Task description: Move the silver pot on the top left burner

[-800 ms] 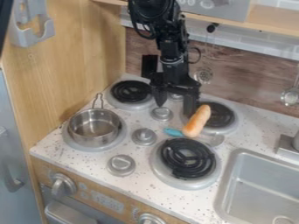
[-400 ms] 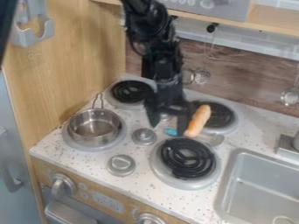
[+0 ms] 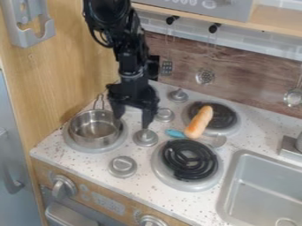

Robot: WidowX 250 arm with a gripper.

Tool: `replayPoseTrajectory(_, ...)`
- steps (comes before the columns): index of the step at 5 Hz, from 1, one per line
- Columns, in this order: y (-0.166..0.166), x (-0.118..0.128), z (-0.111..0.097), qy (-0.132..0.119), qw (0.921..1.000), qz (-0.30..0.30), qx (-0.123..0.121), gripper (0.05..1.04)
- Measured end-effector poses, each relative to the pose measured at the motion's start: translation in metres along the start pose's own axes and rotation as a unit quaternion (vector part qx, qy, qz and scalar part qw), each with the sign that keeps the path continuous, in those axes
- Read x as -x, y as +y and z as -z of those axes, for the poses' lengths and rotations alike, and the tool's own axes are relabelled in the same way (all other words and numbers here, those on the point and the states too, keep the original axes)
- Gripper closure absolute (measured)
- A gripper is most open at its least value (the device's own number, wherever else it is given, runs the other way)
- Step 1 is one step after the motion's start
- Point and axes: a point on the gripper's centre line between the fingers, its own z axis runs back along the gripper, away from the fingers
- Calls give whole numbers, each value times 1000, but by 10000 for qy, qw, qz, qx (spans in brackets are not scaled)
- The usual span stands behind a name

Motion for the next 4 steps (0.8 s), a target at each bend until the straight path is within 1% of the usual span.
replayPoseTrajectory(1,17,1,0,-24,9991,-245,-348,85)
replayPoseTrajectory(2,29,10,26,499,9951,-479,-707,85)
replayPoseTrajectory(3,27,11,49,867,9928,-554,-607,141)
replayPoseTrajectory(4,25,13,56,974,9921,-604,-512,452)
